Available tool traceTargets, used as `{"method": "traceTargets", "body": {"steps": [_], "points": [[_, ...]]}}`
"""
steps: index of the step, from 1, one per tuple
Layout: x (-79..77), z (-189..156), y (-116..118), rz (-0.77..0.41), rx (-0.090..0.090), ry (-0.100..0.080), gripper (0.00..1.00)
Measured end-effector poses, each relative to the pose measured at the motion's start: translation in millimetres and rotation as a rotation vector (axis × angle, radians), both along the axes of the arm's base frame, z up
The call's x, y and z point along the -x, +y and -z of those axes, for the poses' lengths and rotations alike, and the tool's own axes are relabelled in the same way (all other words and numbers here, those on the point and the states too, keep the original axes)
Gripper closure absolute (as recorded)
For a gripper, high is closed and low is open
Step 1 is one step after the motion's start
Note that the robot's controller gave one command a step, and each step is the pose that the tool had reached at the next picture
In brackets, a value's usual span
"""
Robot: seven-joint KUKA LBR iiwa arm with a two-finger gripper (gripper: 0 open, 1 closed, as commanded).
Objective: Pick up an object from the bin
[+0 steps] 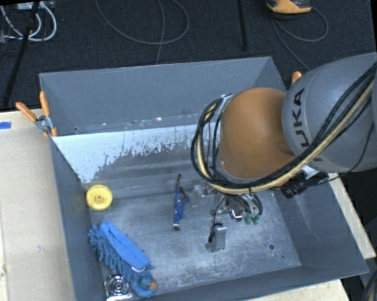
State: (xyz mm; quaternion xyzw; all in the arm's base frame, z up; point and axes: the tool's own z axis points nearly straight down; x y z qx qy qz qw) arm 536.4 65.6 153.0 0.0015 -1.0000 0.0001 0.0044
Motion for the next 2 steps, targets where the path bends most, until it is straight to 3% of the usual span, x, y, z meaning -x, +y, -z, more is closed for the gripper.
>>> {"method": "traceTargets", "body": {"steps": [1,2], "points": [[-1.5,-5,0,0.002,-0.001,-0.008,0.00],[-44.7,-12,1,0.011,0.000,-0.007,0.00]]}}
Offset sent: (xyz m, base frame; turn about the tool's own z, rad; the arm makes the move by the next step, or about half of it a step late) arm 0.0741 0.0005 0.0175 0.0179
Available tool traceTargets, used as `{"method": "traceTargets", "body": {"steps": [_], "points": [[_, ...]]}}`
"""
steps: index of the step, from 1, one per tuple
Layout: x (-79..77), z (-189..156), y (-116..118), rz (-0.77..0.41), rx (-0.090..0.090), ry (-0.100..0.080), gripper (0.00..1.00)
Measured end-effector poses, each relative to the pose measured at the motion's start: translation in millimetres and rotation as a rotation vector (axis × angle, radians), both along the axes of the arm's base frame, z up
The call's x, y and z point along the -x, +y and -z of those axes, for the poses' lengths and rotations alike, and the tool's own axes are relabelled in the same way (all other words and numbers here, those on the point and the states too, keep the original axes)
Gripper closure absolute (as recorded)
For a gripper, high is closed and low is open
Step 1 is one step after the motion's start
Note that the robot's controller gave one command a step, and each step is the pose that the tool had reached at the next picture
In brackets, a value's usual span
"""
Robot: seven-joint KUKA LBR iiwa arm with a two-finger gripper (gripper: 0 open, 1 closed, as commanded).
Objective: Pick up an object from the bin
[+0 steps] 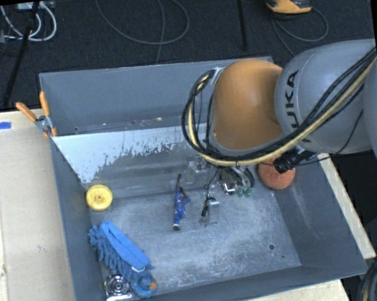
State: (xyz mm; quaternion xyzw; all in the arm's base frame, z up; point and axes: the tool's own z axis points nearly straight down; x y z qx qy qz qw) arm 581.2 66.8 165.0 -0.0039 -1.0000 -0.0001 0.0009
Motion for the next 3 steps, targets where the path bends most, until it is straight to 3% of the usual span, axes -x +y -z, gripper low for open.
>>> {"method": "traceTargets", "body": {"steps": [1,2,3], "points": [[-47.1,-3,1,0.003,0.000,-0.006,0.00],[-40.5,36,14,0.078,0.000,-0.004,0.00],[-31.1,42,16,0.082,0.001,0.003,0.00]]}}
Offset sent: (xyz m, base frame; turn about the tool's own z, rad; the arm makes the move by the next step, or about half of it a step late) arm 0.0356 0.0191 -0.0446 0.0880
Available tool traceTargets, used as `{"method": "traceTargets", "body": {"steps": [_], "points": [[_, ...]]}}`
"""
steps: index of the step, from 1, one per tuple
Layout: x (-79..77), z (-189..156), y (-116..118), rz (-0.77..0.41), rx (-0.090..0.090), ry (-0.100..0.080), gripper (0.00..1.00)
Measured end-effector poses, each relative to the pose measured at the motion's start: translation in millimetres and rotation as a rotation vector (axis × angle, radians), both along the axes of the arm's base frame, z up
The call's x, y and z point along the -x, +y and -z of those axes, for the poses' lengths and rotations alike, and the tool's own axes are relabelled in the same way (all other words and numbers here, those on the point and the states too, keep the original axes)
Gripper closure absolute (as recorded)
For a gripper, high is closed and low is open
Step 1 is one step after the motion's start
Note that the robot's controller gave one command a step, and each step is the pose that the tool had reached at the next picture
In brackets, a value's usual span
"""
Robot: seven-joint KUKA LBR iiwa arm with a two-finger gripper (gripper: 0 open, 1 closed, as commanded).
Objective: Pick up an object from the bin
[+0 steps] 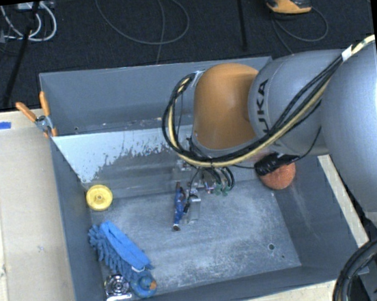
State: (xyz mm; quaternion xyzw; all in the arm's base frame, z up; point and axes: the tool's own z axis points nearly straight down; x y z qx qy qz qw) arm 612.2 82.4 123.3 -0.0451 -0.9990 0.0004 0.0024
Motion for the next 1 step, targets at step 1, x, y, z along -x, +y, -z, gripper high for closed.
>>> {"method": "traceTargets", "body": {"steps": [1], "points": [[-1.9,10.7,-4.7,0.066,-0.001,-0.008,0.00]]}}
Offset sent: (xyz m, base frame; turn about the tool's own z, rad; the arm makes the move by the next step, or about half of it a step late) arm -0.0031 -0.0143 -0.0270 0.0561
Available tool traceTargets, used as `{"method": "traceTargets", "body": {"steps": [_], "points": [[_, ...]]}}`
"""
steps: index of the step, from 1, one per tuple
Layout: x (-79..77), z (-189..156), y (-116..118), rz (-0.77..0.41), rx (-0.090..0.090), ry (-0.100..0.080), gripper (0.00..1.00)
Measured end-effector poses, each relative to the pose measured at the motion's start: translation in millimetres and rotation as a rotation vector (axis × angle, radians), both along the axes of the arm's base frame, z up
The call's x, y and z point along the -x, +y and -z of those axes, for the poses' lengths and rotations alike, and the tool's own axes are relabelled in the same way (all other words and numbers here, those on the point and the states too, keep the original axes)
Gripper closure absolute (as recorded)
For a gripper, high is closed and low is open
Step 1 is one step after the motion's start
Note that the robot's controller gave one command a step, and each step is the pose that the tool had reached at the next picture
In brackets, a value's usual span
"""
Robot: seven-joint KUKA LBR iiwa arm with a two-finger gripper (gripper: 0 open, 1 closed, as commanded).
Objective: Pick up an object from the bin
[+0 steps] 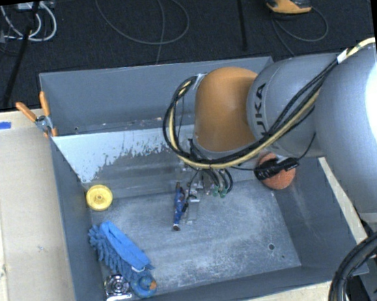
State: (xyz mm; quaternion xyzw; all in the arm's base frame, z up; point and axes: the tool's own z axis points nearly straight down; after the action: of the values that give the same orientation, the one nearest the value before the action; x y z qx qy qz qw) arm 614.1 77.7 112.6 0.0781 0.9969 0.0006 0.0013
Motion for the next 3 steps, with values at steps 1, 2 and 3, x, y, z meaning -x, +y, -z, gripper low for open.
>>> {"method": "traceTargets", "body": {"steps": [1,2,3], "points": [[4.0,14.1,-6.4,-0.003,0.001,0.004,0.00],[-1.7,21.1,-8.7,0.074,0.001,0.002,1.00],[-1.7,21.1,-8.8,0.074,0.001,0.002,0.00]]}}
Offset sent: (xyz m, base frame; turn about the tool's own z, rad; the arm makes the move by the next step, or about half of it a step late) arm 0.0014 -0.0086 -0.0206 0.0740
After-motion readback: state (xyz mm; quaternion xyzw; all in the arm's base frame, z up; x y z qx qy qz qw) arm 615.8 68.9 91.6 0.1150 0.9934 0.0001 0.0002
